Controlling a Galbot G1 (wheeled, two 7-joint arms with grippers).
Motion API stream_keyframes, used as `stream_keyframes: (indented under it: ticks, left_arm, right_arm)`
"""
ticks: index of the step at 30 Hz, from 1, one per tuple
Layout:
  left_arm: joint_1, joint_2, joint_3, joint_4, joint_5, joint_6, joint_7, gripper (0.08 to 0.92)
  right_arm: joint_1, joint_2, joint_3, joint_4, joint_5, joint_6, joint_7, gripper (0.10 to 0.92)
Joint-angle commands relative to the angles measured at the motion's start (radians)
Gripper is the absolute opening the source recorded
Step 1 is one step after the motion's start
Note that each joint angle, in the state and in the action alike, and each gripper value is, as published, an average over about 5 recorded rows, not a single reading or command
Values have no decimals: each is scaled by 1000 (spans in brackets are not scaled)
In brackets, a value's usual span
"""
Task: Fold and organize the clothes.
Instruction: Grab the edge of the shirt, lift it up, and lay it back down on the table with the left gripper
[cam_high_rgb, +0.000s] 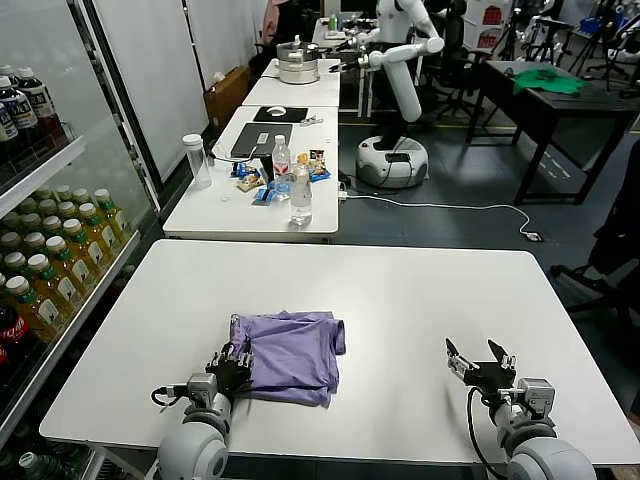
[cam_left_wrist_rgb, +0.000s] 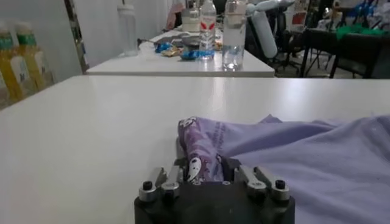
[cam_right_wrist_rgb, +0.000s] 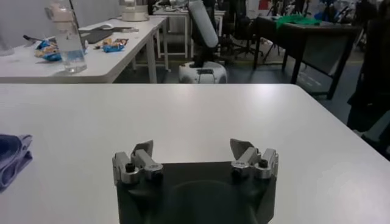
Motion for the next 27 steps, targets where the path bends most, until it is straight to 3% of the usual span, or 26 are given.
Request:
stream_keyframes:
  ticks: [1,6,10,18,22,27]
  left_arm:
    - [-2,7,-117,-34,-342,-13,8,333]
    - [4,60,-243,-99,-458,-9,15,204]
    - [2,149,-362,-156,-549,16,24,126]
    - [-37,349,-574,-219,-680,110,48,119]
    - [-48,386,-541,-279,-656,139,48,119]
    - [-45,320,-294,-326,-365,144,63,119]
  right_arm:
    - [-4,5,3,4,0,0,1,823]
    - [-11,10,6,11,0,1,1,823]
    - [-14,11,6,17,0,1,1,823]
    - [-11,15,5,28,3,3,0,823]
    - [-13,23,2,37,2,4,0,823]
    - [-17,37,-1,45,-1,6,-1,823]
